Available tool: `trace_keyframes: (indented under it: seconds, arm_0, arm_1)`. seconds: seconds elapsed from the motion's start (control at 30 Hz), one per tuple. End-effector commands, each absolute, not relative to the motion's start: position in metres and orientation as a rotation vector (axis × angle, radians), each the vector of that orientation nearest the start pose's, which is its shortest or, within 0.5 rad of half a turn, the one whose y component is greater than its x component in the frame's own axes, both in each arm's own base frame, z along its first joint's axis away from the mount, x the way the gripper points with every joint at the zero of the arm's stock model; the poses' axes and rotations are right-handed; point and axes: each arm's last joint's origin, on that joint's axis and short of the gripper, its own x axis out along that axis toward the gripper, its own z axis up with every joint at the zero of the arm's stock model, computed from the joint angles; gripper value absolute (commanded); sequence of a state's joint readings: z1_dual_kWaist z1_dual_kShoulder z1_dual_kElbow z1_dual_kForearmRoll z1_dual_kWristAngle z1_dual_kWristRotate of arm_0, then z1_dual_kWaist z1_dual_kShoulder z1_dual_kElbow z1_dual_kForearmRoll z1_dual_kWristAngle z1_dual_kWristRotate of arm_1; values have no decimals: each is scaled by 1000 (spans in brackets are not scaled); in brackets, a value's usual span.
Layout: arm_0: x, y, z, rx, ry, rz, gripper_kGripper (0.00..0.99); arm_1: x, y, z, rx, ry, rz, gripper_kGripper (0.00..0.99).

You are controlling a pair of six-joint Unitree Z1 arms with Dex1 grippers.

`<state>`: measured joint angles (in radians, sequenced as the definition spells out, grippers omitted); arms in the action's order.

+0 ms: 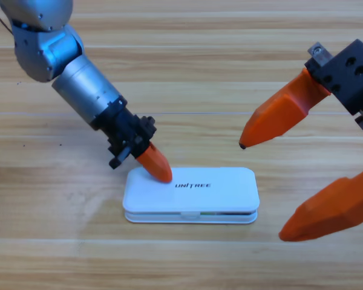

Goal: Clean up eraser and pencils

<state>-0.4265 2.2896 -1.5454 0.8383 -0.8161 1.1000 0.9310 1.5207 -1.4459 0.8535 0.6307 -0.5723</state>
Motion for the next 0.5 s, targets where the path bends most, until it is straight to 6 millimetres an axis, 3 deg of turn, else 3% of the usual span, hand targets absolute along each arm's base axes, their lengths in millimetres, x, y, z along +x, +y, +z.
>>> trace_keyframes:
  seconds: [0.03, 0.5]
  arm_0:
    - [357, -224, 144, 446, 946, -1709, 0]
    - [343, -232, 136, 460, 954, -1711, 0]
  arm_1:
    - [136, 237, 401, -552, 568, 1723, 914]
    - [136, 237, 400, -552, 568, 1723, 914]
